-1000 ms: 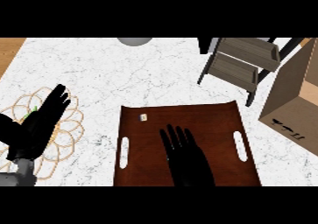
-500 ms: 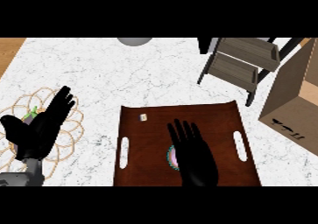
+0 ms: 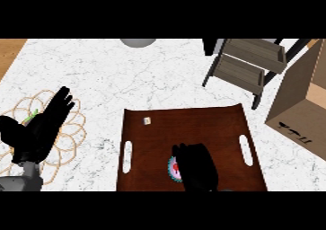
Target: Pick the cupcake from the tray and place it in the tiered basket
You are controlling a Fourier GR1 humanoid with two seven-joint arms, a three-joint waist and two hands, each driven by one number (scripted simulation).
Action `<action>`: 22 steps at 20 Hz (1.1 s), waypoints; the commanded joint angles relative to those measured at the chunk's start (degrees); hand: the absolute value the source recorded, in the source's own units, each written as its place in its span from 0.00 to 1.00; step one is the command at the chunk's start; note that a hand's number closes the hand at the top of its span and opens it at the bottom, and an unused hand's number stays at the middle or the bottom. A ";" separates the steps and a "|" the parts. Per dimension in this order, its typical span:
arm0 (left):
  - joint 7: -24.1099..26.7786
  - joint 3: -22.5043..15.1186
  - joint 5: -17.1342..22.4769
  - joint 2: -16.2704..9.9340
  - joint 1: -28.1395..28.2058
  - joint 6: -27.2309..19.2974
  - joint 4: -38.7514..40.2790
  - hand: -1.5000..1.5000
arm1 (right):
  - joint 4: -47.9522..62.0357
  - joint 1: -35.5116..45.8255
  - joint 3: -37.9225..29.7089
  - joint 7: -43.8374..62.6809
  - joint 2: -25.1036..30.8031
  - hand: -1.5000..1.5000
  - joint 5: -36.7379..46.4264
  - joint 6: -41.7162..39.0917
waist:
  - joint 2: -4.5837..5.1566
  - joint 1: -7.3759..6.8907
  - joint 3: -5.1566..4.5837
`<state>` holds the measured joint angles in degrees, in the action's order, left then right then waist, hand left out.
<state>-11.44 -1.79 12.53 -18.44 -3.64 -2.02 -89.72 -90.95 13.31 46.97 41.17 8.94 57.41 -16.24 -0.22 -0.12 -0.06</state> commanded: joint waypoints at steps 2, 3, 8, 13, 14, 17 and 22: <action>3.12 2.64 -0.18 -0.02 -2.67 3.09 7.30 0.50 | 6.22 0.62 2.75 -3.23 -2.58 1.00 5.29 1.91 | 0.29 0.16 0.04; -0.78 0.98 -0.90 0.73 0.01 1.38 -0.27 0.50 | 4.17 -2.14 4.79 -3.02 -2.20 1.00 7.15 3.23 | 0.17 0.00 0.06; 1.13 0.79 -1.44 1.72 4.21 0.84 -2.45 0.50 | -9.65 -2.81 -11.56 -7.12 15.22 1.00 2.46 2.89 | -0.32 1.30 0.09; 1.56 4.21 -0.71 0.47 3.99 -0.10 0.53 0.50 | -7.48 -2.51 -33.86 -10.30 28.21 1.00 -6.15 5.01 | -0.39 6.33 0.15; 0.55 3.84 -1.13 -0.12 3.73 -0.12 -0.82 0.50 | -7.31 -1.91 -38.17 -12.79 30.50 1.00 -8.70 6.00 | -0.55 5.75 0.35; 0.79 4.16 -0.71 -0.01 4.10 0.06 -0.98 0.50 | -7.95 1.06 -49.80 -19.28 34.50 1.00 -17.26 8.14 | -0.75 5.45 0.35; 1.25 4.12 -0.16 0.29 4.53 0.82 -0.73 0.50 | -7.10 6.01 -66.60 -27.75 36.77 1.00 -35.05 6.88 | -0.75 4.71 0.28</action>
<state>-10.44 2.13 12.11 -18.22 0.96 -1.49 -90.85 -98.86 16.01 -7.36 19.79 41.90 33.37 -8.71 -1.08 4.77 0.24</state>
